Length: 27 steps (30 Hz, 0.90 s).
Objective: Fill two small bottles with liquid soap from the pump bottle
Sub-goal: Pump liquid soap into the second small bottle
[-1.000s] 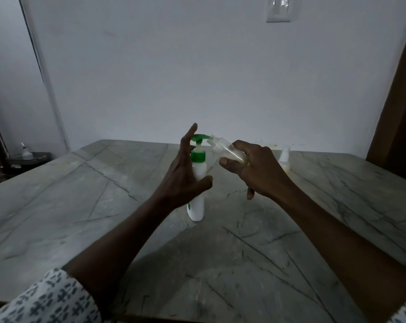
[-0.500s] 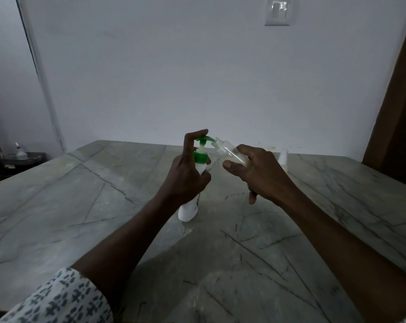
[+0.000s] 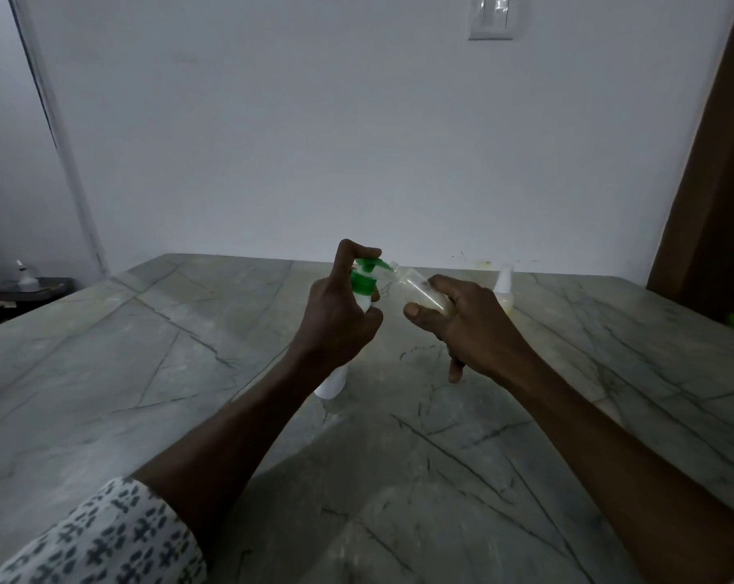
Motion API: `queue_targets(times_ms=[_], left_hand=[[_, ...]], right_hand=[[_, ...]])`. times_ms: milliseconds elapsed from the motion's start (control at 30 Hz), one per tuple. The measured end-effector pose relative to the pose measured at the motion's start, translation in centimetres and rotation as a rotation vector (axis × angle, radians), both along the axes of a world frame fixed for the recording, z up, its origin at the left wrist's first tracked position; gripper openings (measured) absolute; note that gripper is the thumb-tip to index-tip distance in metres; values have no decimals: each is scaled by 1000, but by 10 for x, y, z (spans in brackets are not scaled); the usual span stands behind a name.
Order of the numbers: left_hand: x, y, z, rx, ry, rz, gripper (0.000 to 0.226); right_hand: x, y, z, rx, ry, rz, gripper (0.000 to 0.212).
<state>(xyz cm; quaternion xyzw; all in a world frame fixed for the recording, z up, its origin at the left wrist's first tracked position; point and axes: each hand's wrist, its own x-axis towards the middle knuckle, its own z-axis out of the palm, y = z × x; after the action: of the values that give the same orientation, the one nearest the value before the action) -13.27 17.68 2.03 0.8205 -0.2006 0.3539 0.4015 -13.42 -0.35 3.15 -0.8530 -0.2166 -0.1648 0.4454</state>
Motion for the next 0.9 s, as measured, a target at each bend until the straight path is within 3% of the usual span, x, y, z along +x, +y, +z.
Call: queue_targets(times_ms=[233,667,900], left_hand=[[1,4,-2,41,-1,-24,83],[1,3,0,8,-16,22,63],[3,3,-3,54,-19,-16,82]], right_hand=[[2,6,-1,25,-29,-8,33],[0,6,-5,12,-22,-3,36],[2,5,-3,28,-54,-14,33]])
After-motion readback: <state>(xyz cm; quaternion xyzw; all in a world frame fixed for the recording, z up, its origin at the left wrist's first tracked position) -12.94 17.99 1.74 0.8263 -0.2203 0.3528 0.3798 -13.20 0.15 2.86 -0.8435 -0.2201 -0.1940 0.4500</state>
